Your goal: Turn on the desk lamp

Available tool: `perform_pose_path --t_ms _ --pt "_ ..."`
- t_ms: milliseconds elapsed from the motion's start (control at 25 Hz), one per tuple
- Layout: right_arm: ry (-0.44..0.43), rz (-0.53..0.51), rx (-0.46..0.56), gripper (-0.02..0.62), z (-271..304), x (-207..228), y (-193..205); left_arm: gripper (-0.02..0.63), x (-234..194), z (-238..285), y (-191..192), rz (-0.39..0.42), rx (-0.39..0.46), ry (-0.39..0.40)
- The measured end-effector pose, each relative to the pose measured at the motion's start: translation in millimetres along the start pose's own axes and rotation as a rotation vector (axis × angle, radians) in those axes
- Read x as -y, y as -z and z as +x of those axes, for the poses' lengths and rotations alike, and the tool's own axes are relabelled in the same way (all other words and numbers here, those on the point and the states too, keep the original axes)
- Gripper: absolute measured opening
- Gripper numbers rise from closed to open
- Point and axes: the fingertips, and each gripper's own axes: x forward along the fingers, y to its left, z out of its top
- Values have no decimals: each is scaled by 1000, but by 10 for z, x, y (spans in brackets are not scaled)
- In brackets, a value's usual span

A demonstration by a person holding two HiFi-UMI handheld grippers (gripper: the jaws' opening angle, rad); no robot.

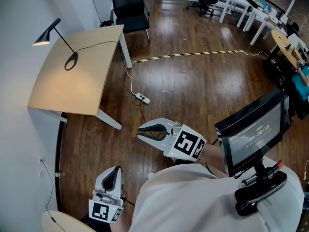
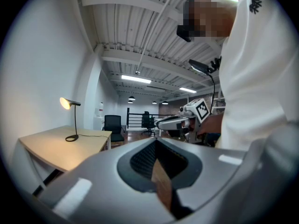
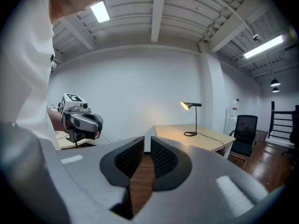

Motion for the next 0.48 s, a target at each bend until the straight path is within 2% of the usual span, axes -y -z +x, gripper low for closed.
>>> perform_pose_path --t_ms 480 --pt "-4 -4 -13 43 17 88 38 17 -34 56 -10 0 -2 -8"
